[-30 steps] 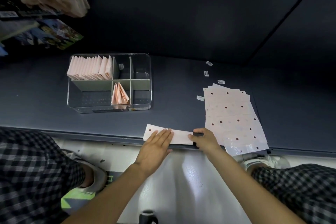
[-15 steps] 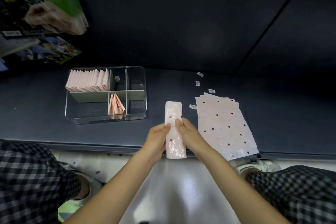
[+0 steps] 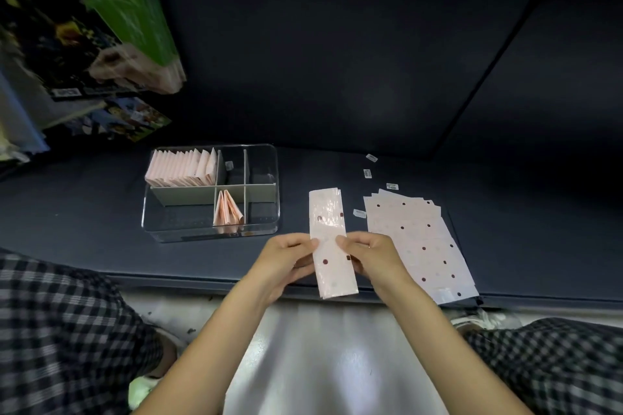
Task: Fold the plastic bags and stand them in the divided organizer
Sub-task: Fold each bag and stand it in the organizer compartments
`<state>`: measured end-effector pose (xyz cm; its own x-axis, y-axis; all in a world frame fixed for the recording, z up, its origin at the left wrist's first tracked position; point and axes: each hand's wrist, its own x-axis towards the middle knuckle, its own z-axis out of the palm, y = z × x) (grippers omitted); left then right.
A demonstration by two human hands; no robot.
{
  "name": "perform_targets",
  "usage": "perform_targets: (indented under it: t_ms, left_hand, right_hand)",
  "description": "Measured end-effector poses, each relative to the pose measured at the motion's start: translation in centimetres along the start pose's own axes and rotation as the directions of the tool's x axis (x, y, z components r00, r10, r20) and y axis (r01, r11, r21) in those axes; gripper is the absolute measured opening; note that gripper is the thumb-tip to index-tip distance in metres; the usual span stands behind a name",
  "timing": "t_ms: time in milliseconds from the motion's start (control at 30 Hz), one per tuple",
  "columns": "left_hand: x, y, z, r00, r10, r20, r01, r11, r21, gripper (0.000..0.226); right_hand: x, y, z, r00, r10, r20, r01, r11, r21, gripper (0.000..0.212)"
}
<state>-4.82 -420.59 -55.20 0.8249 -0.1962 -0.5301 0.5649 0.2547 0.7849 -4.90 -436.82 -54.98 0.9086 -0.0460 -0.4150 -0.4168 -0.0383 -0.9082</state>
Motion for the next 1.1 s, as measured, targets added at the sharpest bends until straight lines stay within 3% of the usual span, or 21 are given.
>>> perform_targets:
  t_ms: [133, 367, 633, 867, 967, 1100]
  left_hand:
    - [-0.5, 0.4, -0.3, 0.997, 0.068, -0.022, -0.068, 0.998, 0.012, 0.008]
    - [-1.1, 1.3, -1.0, 0.985, 0.166, 0.049, -0.165, 0.986, -0.025, 0.031]
    - [-1.3, 1.6, -0.7, 0.988, 0.145, 0.06, -0.142, 0.988, -0.054, 0.022]
    - [-1.2, 0.5, 0.3, 0.997, 0.063, 0.045, -0.063, 0.998, -0.01, 0.017]
    - [-1.1, 0.2, 0.7, 0.989, 0.129, -0.072, -0.128, 0.992, 0.018, 0.016]
    - [-1.0, 0.0, 0.9, 0.942, 0.311, -0.126, -0.275, 0.931, 0.242, 0.019]
  right_hand:
    - [-0.4, -0.5, -0.6, 0.998, -0.014, 0.06, 0.014, 1.0, 0.008, 0.008]
    - [-1.1, -1.2, -0.9, 0.991, -0.078, 0.113, 0.065, 0.991, 0.114, 0.014]
    - [-1.6, -1.7, -0.8, 0.972, -0.221, 0.076, 0.213, 0.972, 0.1, 0.036]
    - [-1.5, -1.1, -0.7, 0.967, -0.244, 0.071, 0.239, 0.968, 0.075, 0.032]
    - [-1.4, -0.9, -0.5, 0.974, -0.214, 0.077, 0.211, 0.976, 0.045, 0.031]
    - [-1.2, -0.7, 0.0, 0.986, -0.154, 0.069, 0.15, 0.986, 0.067, 0.026]
